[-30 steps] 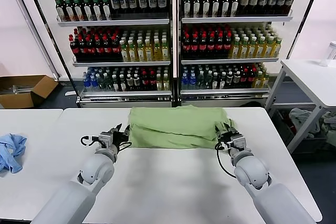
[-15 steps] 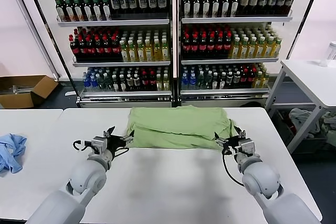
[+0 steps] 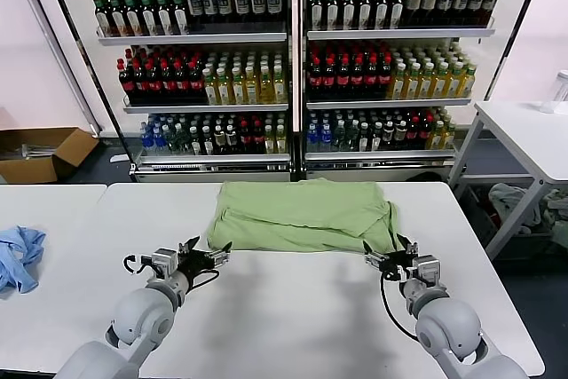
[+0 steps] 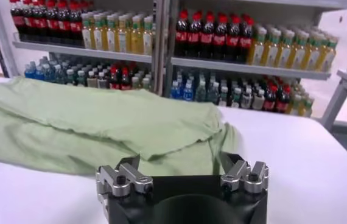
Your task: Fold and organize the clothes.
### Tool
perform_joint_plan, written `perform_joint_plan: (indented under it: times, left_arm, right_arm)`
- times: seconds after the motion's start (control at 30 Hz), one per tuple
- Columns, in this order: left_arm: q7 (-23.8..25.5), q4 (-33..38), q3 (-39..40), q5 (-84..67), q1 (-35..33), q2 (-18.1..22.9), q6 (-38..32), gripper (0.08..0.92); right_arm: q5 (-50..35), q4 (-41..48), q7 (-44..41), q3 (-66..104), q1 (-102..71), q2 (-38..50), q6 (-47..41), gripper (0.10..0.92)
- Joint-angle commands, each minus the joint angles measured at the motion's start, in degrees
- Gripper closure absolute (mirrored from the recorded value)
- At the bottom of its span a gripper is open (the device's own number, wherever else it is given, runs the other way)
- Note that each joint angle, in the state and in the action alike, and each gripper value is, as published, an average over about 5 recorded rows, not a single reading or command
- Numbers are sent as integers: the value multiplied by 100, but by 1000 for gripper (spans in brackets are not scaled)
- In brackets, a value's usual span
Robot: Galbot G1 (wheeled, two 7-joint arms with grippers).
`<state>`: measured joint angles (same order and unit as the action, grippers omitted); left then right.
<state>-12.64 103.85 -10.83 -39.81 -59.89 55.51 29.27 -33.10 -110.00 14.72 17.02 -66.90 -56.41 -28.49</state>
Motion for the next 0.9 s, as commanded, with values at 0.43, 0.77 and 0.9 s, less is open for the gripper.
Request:
perform_joint_plan:
  times: [0.43, 0.77, 0.9]
  left_arm:
    - [176, -857, 114, -205, 556, 134, -2, 177]
    - [243, -1231, 86, -291, 731, 178, -19, 177]
    - [282, -1187, 98, -278, 667, 181, -36, 180]
  right_arm:
    - [-519, 302, -29, 241, -56, -91, 300, 279]
    - [-661, 446, -64, 182, 37, -168, 259, 338]
    - [-688, 507, -78, 166, 39, -190, 253, 359]
